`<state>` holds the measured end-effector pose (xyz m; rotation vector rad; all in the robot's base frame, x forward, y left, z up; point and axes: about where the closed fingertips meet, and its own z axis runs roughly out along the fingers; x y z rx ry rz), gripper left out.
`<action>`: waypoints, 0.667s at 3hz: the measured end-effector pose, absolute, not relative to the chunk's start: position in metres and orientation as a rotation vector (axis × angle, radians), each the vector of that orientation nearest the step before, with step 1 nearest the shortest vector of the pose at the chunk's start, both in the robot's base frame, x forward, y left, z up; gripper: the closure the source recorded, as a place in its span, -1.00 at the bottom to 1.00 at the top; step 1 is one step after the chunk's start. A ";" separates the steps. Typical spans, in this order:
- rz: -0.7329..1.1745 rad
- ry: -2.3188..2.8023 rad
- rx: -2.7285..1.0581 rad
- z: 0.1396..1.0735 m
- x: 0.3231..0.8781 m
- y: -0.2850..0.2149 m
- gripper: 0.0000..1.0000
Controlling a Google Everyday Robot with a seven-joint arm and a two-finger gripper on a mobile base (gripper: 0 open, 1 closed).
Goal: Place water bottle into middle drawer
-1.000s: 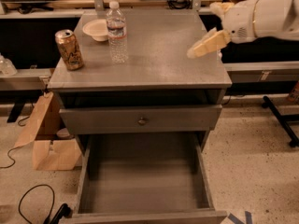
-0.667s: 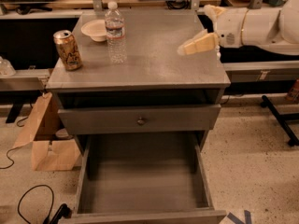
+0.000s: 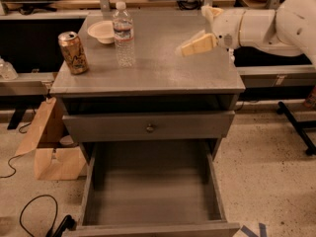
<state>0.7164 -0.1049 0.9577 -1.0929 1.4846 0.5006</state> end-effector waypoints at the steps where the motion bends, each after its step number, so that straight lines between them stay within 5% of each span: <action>1: 0.633 1.440 -1.106 0.943 0.742 -0.052 -1.00; 2: 0.781 1.400 -1.084 0.925 0.769 0.007 -1.00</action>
Offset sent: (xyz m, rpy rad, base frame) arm 0.0866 0.1756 -0.0500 0.2806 0.1359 0.2539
